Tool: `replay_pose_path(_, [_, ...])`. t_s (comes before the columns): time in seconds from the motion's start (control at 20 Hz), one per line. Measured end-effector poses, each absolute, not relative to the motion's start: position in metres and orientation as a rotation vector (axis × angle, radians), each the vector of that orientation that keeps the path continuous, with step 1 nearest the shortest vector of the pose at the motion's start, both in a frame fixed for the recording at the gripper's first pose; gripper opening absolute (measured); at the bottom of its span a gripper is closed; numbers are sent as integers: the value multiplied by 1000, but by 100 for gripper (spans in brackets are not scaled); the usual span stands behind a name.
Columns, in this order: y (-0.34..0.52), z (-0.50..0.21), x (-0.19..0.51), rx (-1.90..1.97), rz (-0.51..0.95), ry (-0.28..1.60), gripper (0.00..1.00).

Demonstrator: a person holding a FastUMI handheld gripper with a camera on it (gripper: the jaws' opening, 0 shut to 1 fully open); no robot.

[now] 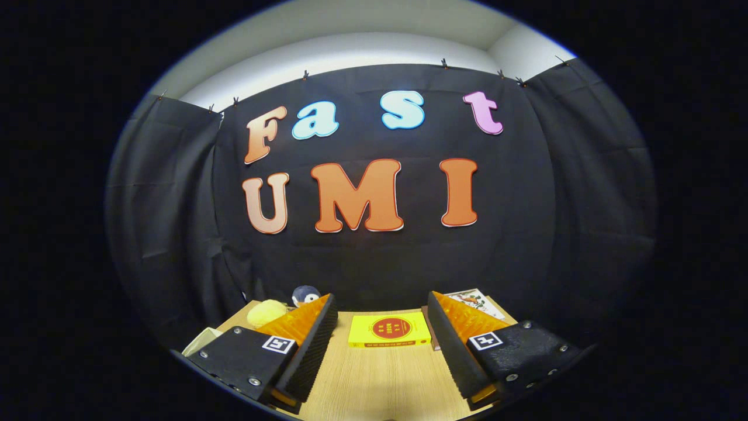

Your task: Open the storage box then place both shoes into the box .Put the left shoe in first, then the right shoe, with the right side of both shoes facing outward in a uniform manner.

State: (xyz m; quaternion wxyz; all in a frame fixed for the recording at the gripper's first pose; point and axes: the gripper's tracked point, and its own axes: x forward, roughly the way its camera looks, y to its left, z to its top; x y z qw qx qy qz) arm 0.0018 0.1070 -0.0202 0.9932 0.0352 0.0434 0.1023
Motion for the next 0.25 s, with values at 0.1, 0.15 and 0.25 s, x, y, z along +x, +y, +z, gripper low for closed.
replay_pose_path(0.1, [105, -19, 1, 69, 212, 49, 94])
replay_pose_path(0.15, [106, -22, 1, 68, 222, 41, 94])
replay_pose_path(0.25, [106, -30, 0, 73, 230, 40, 95])
